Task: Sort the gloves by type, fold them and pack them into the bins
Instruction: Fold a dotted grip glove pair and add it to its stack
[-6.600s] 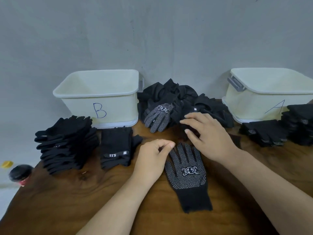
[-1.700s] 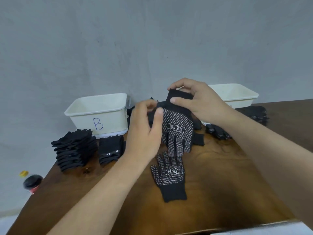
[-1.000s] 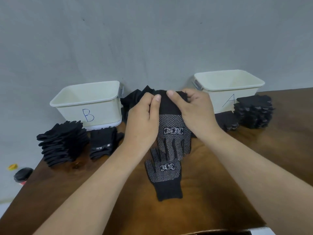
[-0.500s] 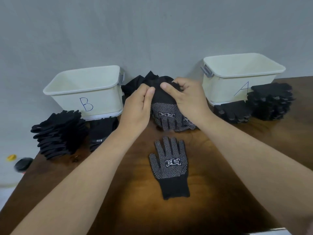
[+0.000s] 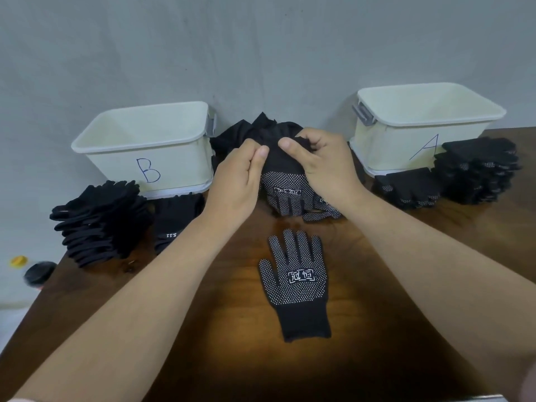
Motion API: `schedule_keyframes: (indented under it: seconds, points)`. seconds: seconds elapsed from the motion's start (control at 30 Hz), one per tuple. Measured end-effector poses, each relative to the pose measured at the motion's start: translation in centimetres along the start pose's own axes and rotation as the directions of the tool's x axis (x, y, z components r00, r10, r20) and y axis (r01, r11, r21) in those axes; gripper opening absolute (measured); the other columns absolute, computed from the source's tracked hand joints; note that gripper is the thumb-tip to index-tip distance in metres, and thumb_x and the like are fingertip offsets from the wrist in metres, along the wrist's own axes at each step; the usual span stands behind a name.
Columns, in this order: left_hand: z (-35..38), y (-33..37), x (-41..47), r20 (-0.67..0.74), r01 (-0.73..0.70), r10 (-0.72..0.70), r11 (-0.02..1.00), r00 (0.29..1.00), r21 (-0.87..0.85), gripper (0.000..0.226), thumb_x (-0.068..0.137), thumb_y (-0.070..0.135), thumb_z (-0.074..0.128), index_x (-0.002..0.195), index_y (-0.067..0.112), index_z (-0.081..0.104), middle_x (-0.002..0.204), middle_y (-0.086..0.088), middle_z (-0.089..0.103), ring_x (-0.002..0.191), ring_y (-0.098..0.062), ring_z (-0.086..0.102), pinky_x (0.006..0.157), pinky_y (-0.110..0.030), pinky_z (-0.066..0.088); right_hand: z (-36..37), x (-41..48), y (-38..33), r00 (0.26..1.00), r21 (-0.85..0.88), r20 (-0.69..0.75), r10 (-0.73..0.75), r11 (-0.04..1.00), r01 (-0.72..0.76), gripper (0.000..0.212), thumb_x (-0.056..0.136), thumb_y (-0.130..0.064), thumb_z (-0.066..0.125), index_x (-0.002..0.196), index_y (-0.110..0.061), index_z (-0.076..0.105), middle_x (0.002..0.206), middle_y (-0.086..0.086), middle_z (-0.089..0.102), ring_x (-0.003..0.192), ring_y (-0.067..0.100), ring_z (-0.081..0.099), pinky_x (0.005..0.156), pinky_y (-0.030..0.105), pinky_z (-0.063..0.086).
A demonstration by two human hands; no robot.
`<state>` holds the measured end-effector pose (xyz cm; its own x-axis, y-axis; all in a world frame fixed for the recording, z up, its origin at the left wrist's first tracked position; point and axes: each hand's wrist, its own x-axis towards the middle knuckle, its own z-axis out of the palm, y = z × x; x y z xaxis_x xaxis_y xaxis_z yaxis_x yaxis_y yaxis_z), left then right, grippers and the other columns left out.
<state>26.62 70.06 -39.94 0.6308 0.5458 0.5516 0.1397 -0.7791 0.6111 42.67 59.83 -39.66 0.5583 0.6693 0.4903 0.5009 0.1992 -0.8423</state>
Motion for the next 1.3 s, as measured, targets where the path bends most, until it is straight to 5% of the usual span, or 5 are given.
schedule_keyframes:
  seconds: [0.43, 0.67, 0.9, 1.07, 1.3]
  points:
    - [0.6, -2.0, -10.7, 0.229, -0.107, 0.097, 0.994, 0.969, 0.031, 0.030, 0.113, 0.042, 0.041, 0.094, 0.023, 0.055, 0.089, 0.017, 0.050, 0.086, -0.010, 0.045, 0.079, -0.027, 0.037, -1.6, -12.2, 2.1, 0.980, -0.022, 0.188, 0.073, 0.997, -0.070, 0.015, 0.088, -0.029, 0.081, 0.077, -0.024, 0.073, 0.073, -0.011, 0.070, 0.069, -0.001, 0.062, 0.066, 0.016, 0.046]
    - [-1.1, -2.3, -14.6, 0.279, 0.007, -0.004, 1.000, 0.960, -0.009, 0.026, 0.114, 0.036, 0.041, 0.104, 0.029, 0.063, 0.099, 0.020, 0.061, 0.098, -0.011, 0.057, 0.087, -0.025, 0.044, -3.1, -17.0, 2.8, 0.939, -0.202, 0.332, -0.085, 0.966, 0.159, 0.023, 0.087, -0.045, 0.084, 0.086, -0.023, 0.078, 0.095, -0.019, 0.067, 0.089, 0.011, 0.066, 0.079, 0.029, 0.051]
    - [-2.3, -2.4, -17.6, 0.365, 0.198, -0.219, 0.976, 0.905, 0.095, 0.020, 0.103, 0.037, 0.059, 0.118, 0.048, 0.051, 0.110, 0.026, 0.062, 0.108, -0.005, 0.060, 0.069, -0.020, 0.045, -3.3, -19.7, 2.5, 0.807, -0.483, 0.586, -0.076, 0.767, 0.423, 0.032, 0.100, -0.036, 0.061, 0.131, -0.038, 0.069, 0.139, -0.025, 0.060, 0.126, 0.001, 0.054, 0.098, 0.029, 0.054]
    - [-2.2, -1.7, -18.8, 0.378, 0.207, -0.244, 0.969, 0.893, 0.138, 0.040, 0.097, 0.036, 0.067, 0.129, 0.050, 0.046, 0.121, 0.028, 0.058, 0.077, -0.012, 0.062, 0.073, -0.020, 0.040, -3.1, -19.6, 2.1, 0.868, -0.481, 0.496, -0.032, 0.822, 0.305, 0.026, 0.108, -0.038, 0.058, 0.130, -0.035, 0.073, 0.128, -0.024, 0.070, 0.125, -0.004, 0.059, 0.100, 0.032, 0.054]
    - [-1.9, -1.4, -18.7, 0.339, 0.214, -0.271, 0.957, 0.901, 0.196, 0.044, 0.095, 0.050, 0.067, 0.132, 0.049, 0.044, 0.113, 0.029, 0.060, 0.090, -0.003, 0.055, 0.072, -0.019, 0.042, -3.1, -17.9, 1.1, 0.914, -0.508, 0.404, 0.017, 0.836, 0.209, 0.032, 0.098, -0.057, 0.062, 0.124, -0.041, 0.073, 0.113, -0.028, 0.073, 0.108, -0.005, 0.066, 0.089, 0.031, 0.058]
